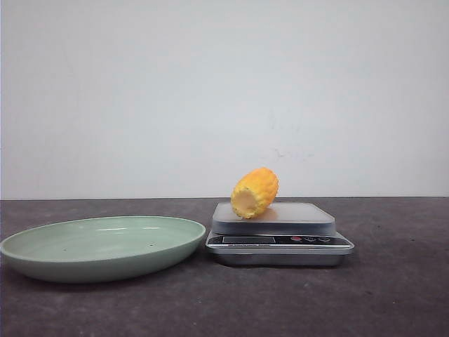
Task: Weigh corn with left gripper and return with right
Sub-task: 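Raise the left gripper away from the scale, then lower the right gripper onto the corn on the scale and grasp it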
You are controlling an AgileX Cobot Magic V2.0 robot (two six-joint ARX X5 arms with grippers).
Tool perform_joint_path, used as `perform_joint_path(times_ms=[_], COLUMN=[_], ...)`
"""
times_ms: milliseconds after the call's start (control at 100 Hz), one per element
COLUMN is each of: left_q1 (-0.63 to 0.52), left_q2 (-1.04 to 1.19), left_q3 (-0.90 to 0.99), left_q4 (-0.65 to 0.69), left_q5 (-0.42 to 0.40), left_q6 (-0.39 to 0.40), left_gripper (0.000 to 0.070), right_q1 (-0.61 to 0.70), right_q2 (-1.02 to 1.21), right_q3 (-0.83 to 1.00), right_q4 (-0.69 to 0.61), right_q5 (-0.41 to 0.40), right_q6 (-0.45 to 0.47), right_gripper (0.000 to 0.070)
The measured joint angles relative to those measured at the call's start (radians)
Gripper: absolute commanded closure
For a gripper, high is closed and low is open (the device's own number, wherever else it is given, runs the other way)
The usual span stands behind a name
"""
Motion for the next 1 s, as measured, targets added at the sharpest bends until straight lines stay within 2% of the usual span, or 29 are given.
perform_joint_path(times_ms=[130, 240, 410, 650, 720, 780, 1000], left_q1=[-0.002, -0.011, -0.025, -0.025, -0.025, -0.025, -0.025], left_q2=[-0.107, -0.139, -0.141, -0.141, -0.141, -0.141, -0.141], left_q3=[-0.035, -0.056, -0.076, -0.138, -0.166, -0.192, -0.279], left_q4=[0.0, -0.002, -0.002, -0.002, -0.002, -0.002, -0.001], left_q5=[-0.192, -0.272, -0.278, -0.273, -0.273, -0.273, -0.273], left_q6=[0.04, 0.069, 0.117, 0.132, 0.135, 0.136, 0.138], left_gripper=[0.0319, 0.0318, 0.0317, 0.0317, 0.0317, 0.0317, 0.0317], right_q1=[0.022, 0.071, 0.179, 0.361, 0.4, 0.432, 0.488], right_q2=[0.079, 0.164, 0.326, 0.6, 0.677, 0.734, 0.878], right_q3=[0.0, 0.0, 0.0, 0.0, 0.0, -0.001, -0.001], right_q4=[0.137, 0.257, 0.326, 0.347, 0.352, 0.369, 0.429], right_q5=[-0.055, -0.067, -0.003, 0.206, 0.264, 0.302, 0.345], right_q6=[0.089, 0.166, 0.224, 0.241, 0.257, 0.275, 0.343], right_gripper=[0.0, 0.0, 0.0, 0.0, 0.0091, 0.0139, 0.0163])
